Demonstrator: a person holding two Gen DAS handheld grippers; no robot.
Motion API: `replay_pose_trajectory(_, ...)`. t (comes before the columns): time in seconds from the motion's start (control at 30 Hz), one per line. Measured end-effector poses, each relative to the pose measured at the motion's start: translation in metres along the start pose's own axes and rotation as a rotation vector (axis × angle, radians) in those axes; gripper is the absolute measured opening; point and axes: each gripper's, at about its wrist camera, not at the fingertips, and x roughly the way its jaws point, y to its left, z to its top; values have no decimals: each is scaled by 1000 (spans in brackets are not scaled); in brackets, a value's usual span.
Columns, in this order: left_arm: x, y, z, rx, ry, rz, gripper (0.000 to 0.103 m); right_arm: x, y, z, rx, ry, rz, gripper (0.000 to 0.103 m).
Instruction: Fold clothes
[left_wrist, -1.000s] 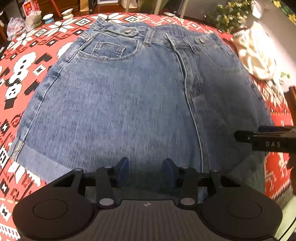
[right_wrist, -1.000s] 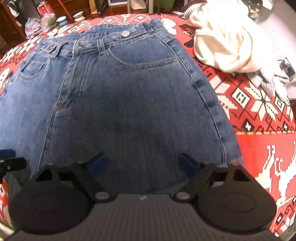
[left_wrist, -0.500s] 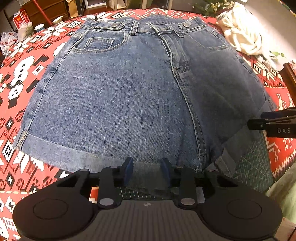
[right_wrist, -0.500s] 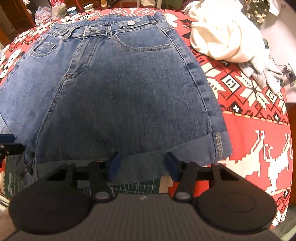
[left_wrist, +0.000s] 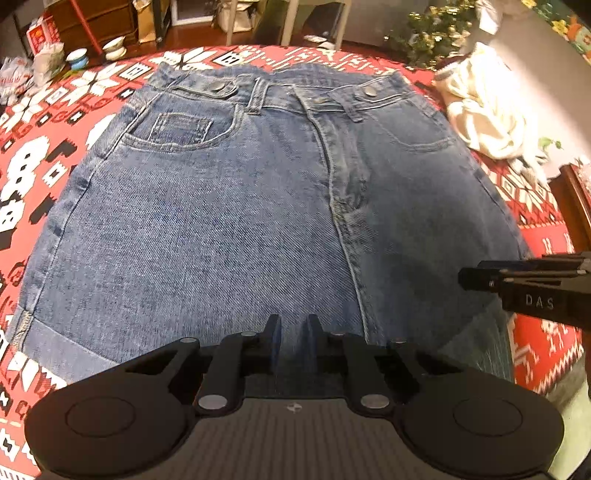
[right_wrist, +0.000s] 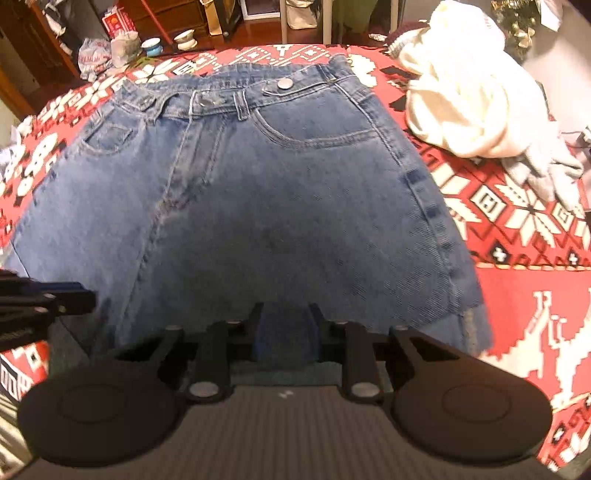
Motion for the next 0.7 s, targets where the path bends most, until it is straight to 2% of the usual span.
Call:
replay_pose_trajectory(0.1,8,5,-3,-32,32,-2,14,11,1,1,-4,28,-7,26)
replay_pose_trajectory(0.33,-1,25,3,-87,19,11,14,7,5,16,-34,28,-9,26)
replay_pose_trajectory(0.47,-10,49,14,-163,-27,72,14,8,15,43,-60,19,14,26)
replay_pose_trajectory(0.6,-14,90,28,-262,-48,161,14,16,38,73,-104,12,47,26)
replay_pose_trajectory(0.7,-23,131,31,-371,-60,240,22,24,57,95,-130,8,65,26)
